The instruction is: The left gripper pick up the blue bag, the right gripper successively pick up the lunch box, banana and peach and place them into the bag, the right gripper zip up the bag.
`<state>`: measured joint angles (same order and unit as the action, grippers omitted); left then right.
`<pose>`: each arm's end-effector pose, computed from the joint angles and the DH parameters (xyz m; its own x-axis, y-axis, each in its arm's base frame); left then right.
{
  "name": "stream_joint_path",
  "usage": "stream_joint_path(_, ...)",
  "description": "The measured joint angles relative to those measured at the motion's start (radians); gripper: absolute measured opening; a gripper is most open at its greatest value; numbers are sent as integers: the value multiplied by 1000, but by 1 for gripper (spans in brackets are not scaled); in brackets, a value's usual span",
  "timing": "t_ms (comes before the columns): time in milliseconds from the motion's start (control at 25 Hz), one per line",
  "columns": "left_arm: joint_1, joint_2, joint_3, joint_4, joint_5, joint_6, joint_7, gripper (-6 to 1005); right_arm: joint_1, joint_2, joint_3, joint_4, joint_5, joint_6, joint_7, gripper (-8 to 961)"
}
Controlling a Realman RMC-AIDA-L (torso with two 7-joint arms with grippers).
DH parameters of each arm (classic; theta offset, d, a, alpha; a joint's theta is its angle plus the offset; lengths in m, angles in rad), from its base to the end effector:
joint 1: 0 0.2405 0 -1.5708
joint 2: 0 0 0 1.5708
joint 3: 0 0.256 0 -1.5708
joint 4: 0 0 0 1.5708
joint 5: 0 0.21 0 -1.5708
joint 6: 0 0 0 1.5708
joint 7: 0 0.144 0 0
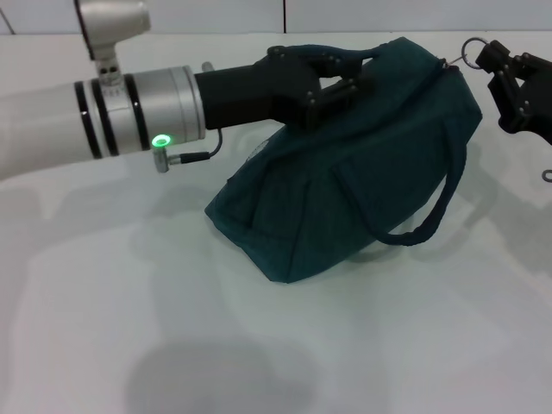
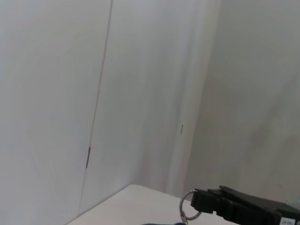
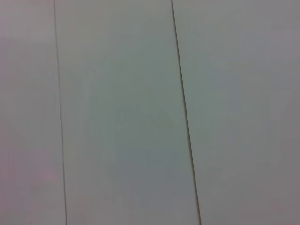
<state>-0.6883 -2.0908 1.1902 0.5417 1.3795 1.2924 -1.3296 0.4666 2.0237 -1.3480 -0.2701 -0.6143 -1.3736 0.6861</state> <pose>-0.1577 0.3769 -0.0470 0.7116 0.2094 0.6707 0.3691 -0.9237 -0.1032 0.2645 0.3442 0.0048 0.5799 0.1050 -0.8079 -0.5698 -0.6565 -0.4944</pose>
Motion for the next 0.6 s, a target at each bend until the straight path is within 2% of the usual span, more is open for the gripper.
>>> stream_joint_path(240,-26,0,54,7,12,-100,-61,424,1,1,-2,2,-1,-10,0,14)
stream_joint_path(560,-30,1,76,10,15,-143,-63,658,1,1,-2,8,-2,-16,0,14)
stream_joint_path(600,-27,1,76,10,15,-142,-58,625,1,1,-2,8,-2,-17,0,14)
